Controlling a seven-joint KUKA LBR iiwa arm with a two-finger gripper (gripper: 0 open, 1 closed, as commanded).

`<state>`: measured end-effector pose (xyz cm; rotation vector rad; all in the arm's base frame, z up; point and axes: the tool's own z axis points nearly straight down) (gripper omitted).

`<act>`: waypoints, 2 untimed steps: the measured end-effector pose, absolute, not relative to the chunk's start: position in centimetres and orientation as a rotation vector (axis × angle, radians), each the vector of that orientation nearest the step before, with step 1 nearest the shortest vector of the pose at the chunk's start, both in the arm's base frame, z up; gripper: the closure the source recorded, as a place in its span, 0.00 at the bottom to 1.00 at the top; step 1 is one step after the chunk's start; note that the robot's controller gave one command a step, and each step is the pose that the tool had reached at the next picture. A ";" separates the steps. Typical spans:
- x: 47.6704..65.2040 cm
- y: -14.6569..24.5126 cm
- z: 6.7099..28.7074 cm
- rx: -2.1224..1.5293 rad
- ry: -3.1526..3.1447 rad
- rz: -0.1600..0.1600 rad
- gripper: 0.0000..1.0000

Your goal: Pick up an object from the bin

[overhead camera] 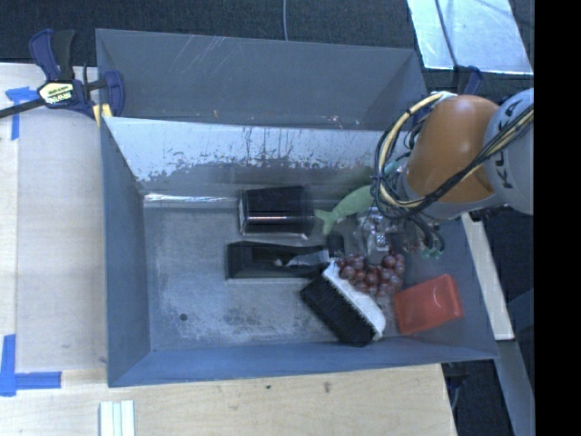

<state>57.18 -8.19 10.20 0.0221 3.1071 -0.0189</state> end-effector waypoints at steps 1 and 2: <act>56.5 -8.1 23.0 -0.006 3.110 -0.017 0.00; 56.5 -8.1 22.9 -0.008 3.112 -0.017 0.00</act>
Offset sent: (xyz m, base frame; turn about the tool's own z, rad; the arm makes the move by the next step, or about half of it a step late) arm 0.0000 0.0000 0.0000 0.0000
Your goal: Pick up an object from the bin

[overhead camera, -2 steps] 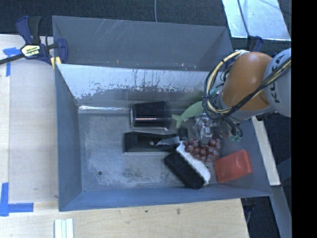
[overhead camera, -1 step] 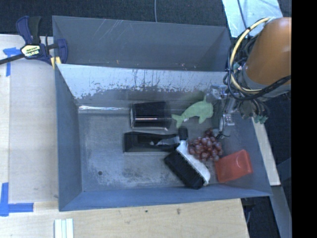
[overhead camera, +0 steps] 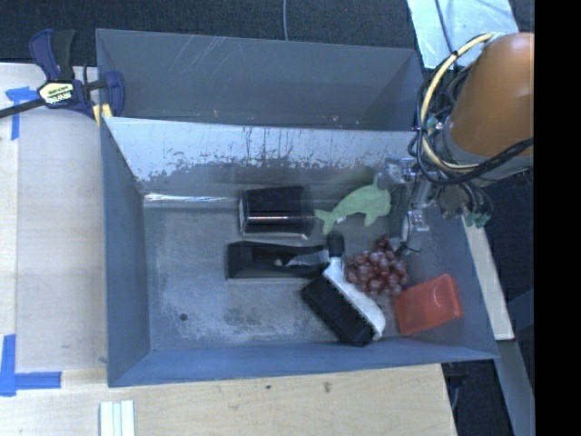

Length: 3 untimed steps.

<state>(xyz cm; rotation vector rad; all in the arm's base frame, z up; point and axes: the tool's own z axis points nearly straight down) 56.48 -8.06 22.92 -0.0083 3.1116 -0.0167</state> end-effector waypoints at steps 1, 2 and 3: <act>56.5 -8.2 20.4 -0.125 3.103 -0.020 0.00; 56.9 -8.5 15.2 -0.131 3.102 -0.020 0.00; 56.0 -9.3 9.2 -0.030 3.098 -0.022 0.00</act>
Offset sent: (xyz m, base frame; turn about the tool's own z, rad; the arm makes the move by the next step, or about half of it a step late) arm 0.0089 -0.0085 -0.1518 -0.0057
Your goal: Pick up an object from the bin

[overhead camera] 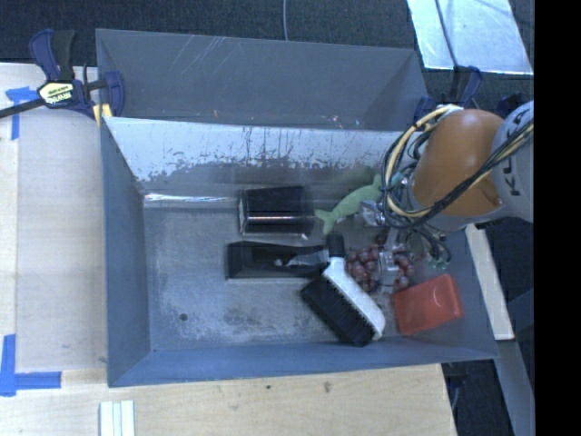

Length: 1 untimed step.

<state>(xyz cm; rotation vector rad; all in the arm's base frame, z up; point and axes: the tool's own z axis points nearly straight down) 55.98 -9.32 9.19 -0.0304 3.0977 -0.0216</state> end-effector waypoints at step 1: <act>55.3 -6.1 8.0 0.226 3.094 -0.019 1.00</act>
Offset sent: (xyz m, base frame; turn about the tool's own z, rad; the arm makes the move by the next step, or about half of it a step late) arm 0.0000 0.0000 0.0000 0.0000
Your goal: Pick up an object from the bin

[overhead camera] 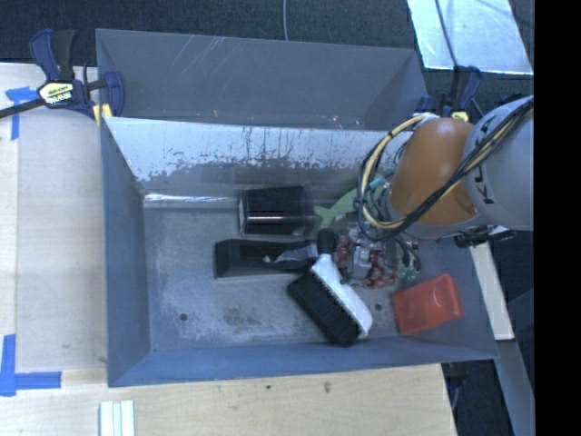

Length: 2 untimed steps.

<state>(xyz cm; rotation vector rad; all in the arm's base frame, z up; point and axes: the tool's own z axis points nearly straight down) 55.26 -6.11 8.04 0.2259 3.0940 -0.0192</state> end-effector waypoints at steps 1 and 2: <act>55.3 -6.1 8.0 0.226 3.094 -0.019 1.00; 56.1 -9.2 7.7 0.645 3.030 0.000 1.00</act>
Offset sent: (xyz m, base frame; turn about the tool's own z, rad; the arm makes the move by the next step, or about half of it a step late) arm 0.0064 -0.0352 -0.0054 0.2794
